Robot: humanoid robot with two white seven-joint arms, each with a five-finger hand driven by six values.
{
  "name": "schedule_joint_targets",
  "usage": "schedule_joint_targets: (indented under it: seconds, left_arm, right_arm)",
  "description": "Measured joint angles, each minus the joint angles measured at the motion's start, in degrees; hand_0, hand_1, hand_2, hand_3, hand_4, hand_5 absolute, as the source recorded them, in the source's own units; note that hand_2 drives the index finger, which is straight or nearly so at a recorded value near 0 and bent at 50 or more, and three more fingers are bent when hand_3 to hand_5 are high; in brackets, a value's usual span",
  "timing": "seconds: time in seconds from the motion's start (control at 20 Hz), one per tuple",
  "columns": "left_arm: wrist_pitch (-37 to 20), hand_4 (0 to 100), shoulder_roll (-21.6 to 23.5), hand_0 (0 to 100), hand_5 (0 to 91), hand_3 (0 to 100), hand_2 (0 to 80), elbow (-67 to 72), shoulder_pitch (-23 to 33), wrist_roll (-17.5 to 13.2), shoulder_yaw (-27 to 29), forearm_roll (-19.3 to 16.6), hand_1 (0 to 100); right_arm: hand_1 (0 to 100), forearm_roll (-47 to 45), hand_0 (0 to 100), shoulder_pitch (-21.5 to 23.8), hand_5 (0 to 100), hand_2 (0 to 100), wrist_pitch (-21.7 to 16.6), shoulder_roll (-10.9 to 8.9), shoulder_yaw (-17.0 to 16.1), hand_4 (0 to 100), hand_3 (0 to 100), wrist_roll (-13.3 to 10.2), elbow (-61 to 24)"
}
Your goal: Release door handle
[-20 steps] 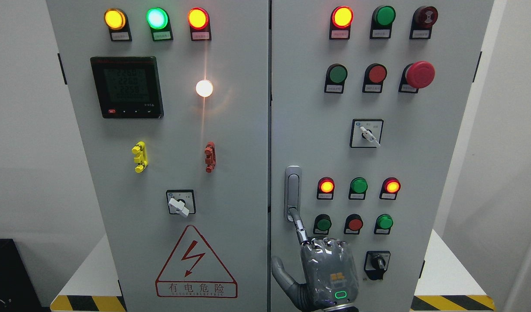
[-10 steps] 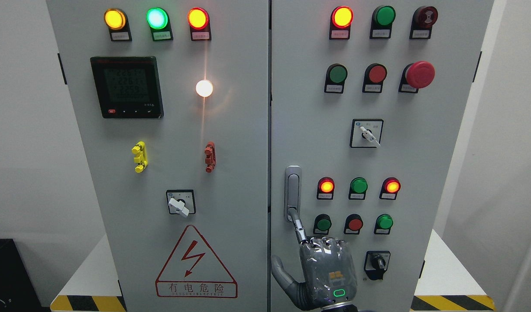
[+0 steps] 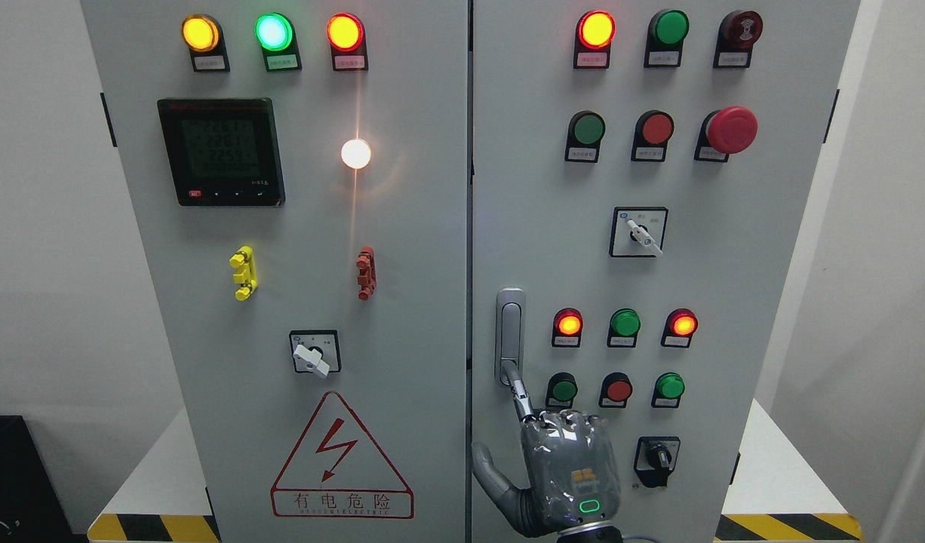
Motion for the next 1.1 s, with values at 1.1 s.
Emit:
schedule_joint_targets:
  seconds: [1.1]
  left_arm:
    - [0.0,0,0.0,12,0.0,0,0.0,0.0,0.0,0.0,0.0,0.0,56]
  right_arm:
    - [24,-0.1,38,-0.2,100,7,0.1,0.06,-0.1,100,100,0.9,0.8]
